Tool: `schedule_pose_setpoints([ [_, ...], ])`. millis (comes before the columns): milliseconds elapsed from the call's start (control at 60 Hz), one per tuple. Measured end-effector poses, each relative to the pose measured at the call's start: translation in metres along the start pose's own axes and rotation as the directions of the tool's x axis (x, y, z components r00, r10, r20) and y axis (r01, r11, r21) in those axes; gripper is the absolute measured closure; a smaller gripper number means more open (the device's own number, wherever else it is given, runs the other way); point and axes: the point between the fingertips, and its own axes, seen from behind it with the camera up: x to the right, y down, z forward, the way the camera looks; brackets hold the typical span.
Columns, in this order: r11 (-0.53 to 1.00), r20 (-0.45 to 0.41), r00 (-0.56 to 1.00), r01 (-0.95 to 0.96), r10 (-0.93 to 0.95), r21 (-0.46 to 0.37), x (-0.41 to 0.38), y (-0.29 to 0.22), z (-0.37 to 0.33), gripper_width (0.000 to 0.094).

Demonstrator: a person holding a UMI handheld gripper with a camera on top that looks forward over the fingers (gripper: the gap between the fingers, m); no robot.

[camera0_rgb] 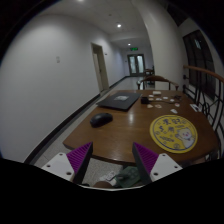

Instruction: Arrange mouse

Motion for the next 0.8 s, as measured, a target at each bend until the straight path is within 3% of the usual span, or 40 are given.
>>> schedule_pose_setpoints([
  [100,0.999,0.038,0.999,0.04,-0.039,-0.029,-0.033,-0.004,0.043,0.0123],
  [367,0.979,0.042,0.992,0.121,-0.116,-0.166,-0.074,-0.003,0.152,0.0114],
  [467,0.972,0.011,0.985,0.173,-0.174,-0.161,-0.079,-0.017,0.184,0.0116],
  [667,0.977,-0.058,0.991,0.106,-0.118,-0.188,-0.078,-0.044,0.237,0.0135],
  [700,0.977,-0.074,0.992,0.091,-0.107,-0.193,-0.075,-0.047,0.244,0.0158],
  [750,0.977,-0.109,0.989,0.076,-0.1,-0.201,-0.068,-0.051,0.252,0.0301],
  [800,0.978,-0.113,0.99,0.055,-0.078,-0.199,-0.068,-0.053,0.255,0.0379],
])
